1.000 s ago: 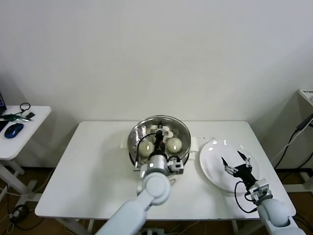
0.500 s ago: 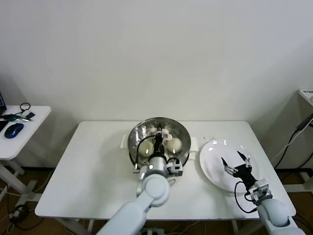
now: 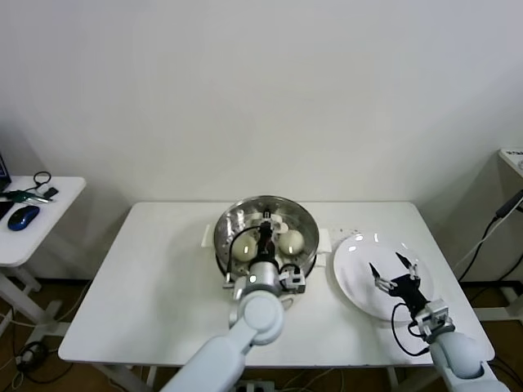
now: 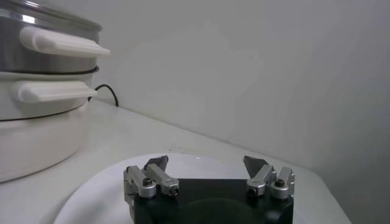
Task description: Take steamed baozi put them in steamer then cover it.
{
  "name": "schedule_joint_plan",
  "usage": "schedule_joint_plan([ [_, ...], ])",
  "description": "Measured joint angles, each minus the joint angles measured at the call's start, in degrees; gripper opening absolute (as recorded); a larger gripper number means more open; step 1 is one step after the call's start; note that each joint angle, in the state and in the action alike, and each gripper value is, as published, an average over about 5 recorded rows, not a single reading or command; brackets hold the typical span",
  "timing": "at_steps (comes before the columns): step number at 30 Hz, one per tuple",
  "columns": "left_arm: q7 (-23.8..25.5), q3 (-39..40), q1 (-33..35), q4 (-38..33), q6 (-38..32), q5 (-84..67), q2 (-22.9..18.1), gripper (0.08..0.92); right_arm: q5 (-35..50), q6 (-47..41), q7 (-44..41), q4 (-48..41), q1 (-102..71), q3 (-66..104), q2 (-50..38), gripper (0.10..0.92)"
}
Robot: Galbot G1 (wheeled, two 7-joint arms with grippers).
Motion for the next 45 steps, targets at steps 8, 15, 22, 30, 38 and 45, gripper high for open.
schedule_joint_plan([
  [8, -0.8, 0.3, 0.2, 0.2, 0.0, -0.7, 0.5, 0.15, -0.1, 0.0, -0.1, 0.0, -0.1, 0.1, 0.0, 0.823],
  [15, -0.1, 0.1, 0.0, -0.4, 0.0, -1.5, 0.8, 0.259, 0.0, 0.1, -0.3, 0.1, -0.1, 0.2, 0.0, 0.823],
  [22, 0.1, 0.1, 0.2, -2.0, 0.0, -2.3, 1.7, 0.458, 0.2, -0.2, -0.5, 0.3, -0.1, 0.5, -0.2, 0.823],
  [30, 0.8, 0.3, 1.1, -5.4, 0.0, -3.6, 3.4, 0.691, 1.0, -1.3, -1.1, 1.2, -0.5, 1.0, -0.5, 0.823],
  [38, 1.4, 0.0, 2.5, -10.2, 0.0, -5.7, 6.6, 0.82, 2.0, -4.0, -1.6, 2.8, -1.1, 1.8, -0.7, 0.823],
  [45, 1.1, -1.0, 4.5, -15.1, 0.0, -7.7, 9.8, 0.823, 1.6, -6.7, -0.9, 4.0, -1.1, 2.0, -0.7, 0.823],
])
